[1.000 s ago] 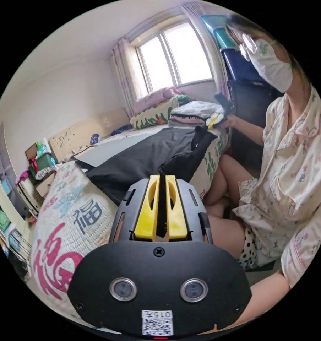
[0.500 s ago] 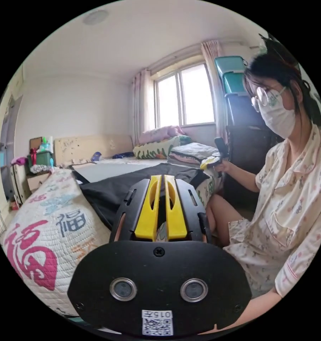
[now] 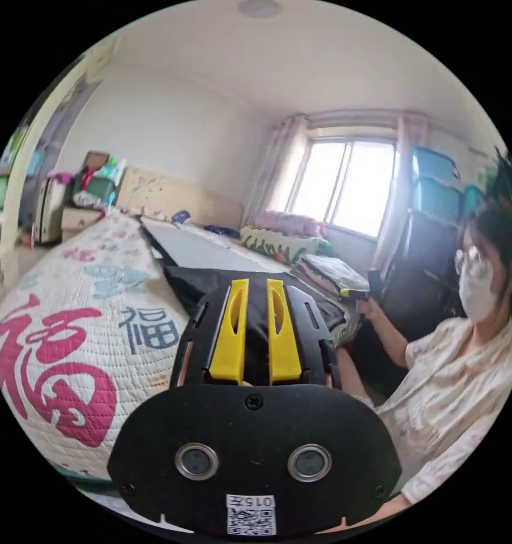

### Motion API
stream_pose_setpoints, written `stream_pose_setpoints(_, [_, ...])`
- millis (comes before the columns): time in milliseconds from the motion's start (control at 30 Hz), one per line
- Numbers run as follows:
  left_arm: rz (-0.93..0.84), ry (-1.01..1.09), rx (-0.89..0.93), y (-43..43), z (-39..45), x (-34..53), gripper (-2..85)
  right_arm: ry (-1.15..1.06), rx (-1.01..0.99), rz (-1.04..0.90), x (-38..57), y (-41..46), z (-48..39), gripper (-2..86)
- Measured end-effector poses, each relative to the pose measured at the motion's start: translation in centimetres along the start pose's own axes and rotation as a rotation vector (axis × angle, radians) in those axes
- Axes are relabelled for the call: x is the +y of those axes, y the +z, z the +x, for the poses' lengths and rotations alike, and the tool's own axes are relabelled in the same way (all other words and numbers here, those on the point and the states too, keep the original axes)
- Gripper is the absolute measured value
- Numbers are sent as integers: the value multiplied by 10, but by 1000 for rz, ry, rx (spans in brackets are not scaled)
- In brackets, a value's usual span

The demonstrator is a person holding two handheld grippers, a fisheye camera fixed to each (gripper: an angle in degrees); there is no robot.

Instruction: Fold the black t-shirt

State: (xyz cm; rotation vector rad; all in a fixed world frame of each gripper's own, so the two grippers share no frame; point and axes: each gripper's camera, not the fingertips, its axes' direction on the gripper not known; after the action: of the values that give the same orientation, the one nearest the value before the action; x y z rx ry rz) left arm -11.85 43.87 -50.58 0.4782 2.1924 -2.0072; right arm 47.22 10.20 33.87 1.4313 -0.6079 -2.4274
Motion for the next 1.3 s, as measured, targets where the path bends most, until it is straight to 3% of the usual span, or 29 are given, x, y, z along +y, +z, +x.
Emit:
stream_pose_setpoints(100, [-16,-109,-121,10,-10,-52,87,87,-61,103,-33,-19,27,33])
stream_pose_setpoints(233, [32,-225,-133,29,-22,-112,91,212,-28,99,-83,-18,57,72])
stream_pose_setpoints(533, [-111,-443,-192,141,-47,-235,100,431,89,34,-224,37,148,134])
stream_pose_setpoints(667, [-233,-508,-126,190,-50,-272,95,508,95,-20,-281,76,194,134])
stream_pose_setpoints(900, [-389,-419,-164,241,-6,-338,22,570,57,-115,-350,144,250,89])
stream_pose_setpoints(1100, [-284,-334,-172,232,42,-373,-5,581,114,-6,-368,144,264,12])
stream_pose_setpoints(1200, [-239,-304,-176,227,60,-395,-6,601,234,51,-373,138,273,4])
stream_pose_setpoints(1300, [-259,-287,-168,236,73,-412,-6,581,222,36,-376,138,284,12])
